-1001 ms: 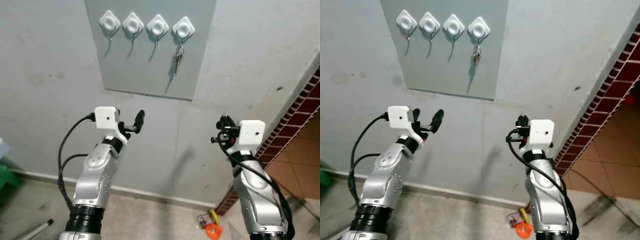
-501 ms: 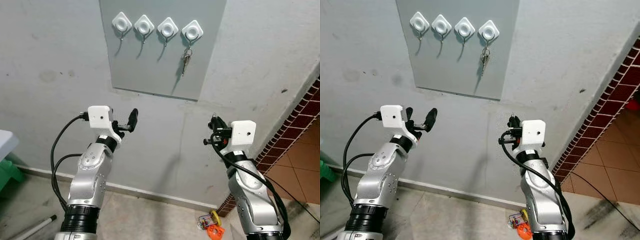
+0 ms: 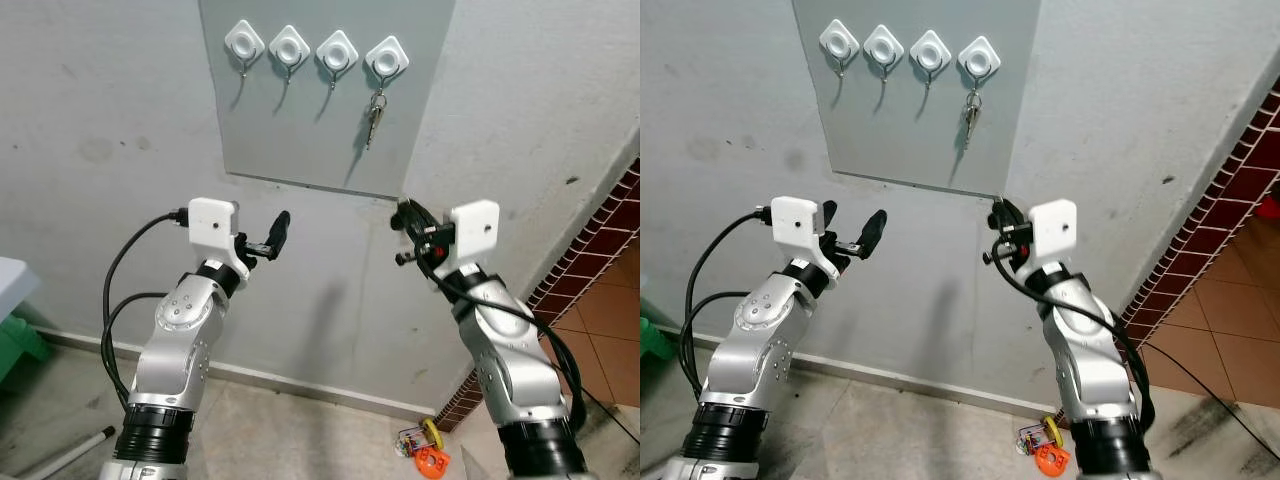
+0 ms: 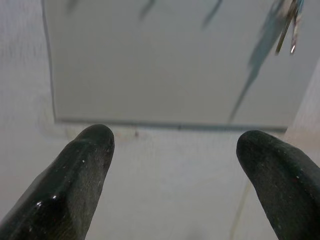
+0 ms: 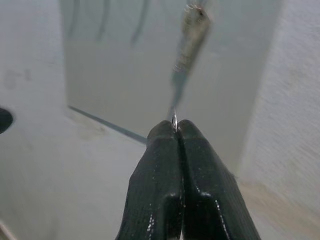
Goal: Hang keys on a hook
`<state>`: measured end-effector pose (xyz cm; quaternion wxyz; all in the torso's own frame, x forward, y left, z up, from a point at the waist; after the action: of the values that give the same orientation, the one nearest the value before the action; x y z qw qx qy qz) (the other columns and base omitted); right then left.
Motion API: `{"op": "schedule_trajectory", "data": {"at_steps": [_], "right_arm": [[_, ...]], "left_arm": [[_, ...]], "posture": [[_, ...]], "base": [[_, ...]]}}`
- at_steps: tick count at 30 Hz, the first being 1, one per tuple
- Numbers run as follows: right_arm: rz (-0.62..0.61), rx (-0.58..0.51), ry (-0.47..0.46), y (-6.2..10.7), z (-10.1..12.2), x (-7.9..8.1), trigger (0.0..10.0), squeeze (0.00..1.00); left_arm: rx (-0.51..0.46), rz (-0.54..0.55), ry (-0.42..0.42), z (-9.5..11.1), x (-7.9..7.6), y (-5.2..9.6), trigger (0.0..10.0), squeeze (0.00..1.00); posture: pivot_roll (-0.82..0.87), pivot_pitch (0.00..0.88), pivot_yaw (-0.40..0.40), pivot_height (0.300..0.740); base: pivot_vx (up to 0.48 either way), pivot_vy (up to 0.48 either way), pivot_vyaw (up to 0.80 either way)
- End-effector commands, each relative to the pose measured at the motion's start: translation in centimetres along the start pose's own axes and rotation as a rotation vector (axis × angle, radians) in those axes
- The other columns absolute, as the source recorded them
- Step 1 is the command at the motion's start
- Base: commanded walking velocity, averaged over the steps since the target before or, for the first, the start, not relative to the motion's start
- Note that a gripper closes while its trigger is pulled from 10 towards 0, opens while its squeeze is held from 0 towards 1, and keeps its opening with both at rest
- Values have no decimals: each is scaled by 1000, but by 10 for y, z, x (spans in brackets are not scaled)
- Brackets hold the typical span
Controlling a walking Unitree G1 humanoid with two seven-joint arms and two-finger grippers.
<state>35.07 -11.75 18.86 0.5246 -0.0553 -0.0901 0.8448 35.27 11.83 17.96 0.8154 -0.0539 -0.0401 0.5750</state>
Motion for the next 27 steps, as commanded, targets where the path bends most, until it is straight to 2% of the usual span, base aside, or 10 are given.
{"op": "schedule_trajectory", "data": {"at_steps": [1,2,3,10,20,27], "right_arm": [[31,-4,-5,-7,5,0,10000,0],[71,-15,-5,-17,11,2,10000,0],[83,-17,-3,-20,13,3,10000,0],[200,-40,15,-48,27,14,10000,0],[224,-105,-61,-76,50,21,10000,0],[196,-140,-124,-91,61,18,10000,0]], "left_arm": [[-28,-20,-20,14,-2,-3,10000,0],[-46,-39,-34,22,-5,-5,10000,0],[-51,-44,-38,24,-6,-6,10000,0],[-59,-87,-38,30,-17,-7,10000,0],[-64,-95,-31,33,-21,-9,10000,0],[-63,-101,-27,34,-23,-10,10000,0]], "posture": [[-60,0,-12,740],[-46,0,-21,740],[-46,0,-21,740],[-35,0,-31,740],[-31,0,-35,740],[-31,0,-32,740]], "base": [[0,0,0],[0,0,0],[0,0,0],[0,0,0],[0,0,0],[0,0,0]]}}
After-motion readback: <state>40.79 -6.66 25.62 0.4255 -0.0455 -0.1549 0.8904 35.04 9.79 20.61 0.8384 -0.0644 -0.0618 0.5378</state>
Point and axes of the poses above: a point about 5 cm out from each wrist's last joint towards the gripper, its own y axis pointing back from the gripper into the wrist, its own z axis along the axis of the wrist's last joint, x = y × z, the point moved 3 cm from there along -y, pointing out of the wrist towards the gripper, and after that the axes turned 3 degrees about -y, right-handed, at the moved point
